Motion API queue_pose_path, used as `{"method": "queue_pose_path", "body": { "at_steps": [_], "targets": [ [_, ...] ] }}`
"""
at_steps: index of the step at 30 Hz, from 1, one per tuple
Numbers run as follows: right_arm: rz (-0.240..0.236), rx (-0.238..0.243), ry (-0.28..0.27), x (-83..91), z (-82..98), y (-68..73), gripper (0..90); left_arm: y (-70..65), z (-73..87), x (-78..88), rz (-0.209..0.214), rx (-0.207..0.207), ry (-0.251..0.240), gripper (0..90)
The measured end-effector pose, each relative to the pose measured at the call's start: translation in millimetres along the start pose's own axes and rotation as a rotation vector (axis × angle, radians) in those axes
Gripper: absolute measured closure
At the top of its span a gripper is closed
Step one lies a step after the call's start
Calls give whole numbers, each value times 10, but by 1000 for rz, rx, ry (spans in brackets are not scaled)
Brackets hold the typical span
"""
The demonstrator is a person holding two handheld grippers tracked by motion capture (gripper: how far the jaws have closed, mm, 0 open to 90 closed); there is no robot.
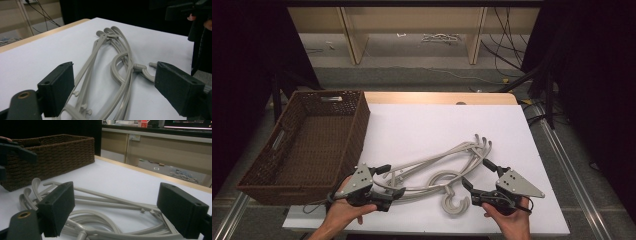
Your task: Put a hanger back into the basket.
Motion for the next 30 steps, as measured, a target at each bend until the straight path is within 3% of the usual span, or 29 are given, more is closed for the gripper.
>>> {"method": "queue_pose_path", "body": {
  "at_steps": [5,6,7,8,9,10,12,14,15,16,19,20,21,22,23,26,27,30],
  "targets": [
    [-17,4,-17,-17,11,-4,158,-68,50,-230,49,-19,124,203],
    [-17,4,-17,-17,11,-4,158,-68,50,-230,49,-19,124,212],
    [-7,-3,9,6,2,-6,158,-79,88,-320,70,-45,204,210],
    [-7,-3,9,6,2,-6,158,-79,88,-320,70,-45,204,213],
    [-17,-9,6,2,12,-4,159,-113,133,-419,92,-49,268,226],
    [-17,-9,6,2,12,-4,159,-113,133,-419,92,-49,268,232],
    [-15,-8,5,0,10,-8,158,-134,182,-537,107,-72,331,242],
    [-21,-7,5,-2,11,-2,159,-146,193,-561,108,-65,342,253],
    [-22,1,14,4,15,-4,159,-155,203,-609,118,-83,387,253],
    [-22,1,14,4,15,-4,159,-155,203,-609,118,-83,387,257],
    [-22,0,13,-1,11,-3,159,-164,238,-713,133,-103,463,274],
    [-22,0,13,-1,11,-3,159,-164,238,-713,133,-103,463,286],
    [-28,3,17,-2,17,-3,159,-160,269,-761,143,-94,493,296],
    [-28,3,17,-2,17,-3,159,-160,269,-761,143,-94,493,299],
    [-25,0,11,-7,13,0,159,-138,288,-793,157,-102,536,304],
    [-27,3,19,-4,17,0,160,-126,304,-829,159,-99,561,340],
    [-28,2,28,0,20,-1,160,-122,316,-854,175,-89,594,344],
    [-25,-1,18,-6,13,-6,160,-136,344,-905,158,-67,604,386]
  ]
}}
Point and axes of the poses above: each handheld gripper's, and its own axes: x roughly backward along the jaws, z roughly out of its underside, y roughly to its left, the point moved 3 cm from there along -x, roughly forward along the jaws, and after that the axes turned 15 degrees about -y, right-handed, at the moved point
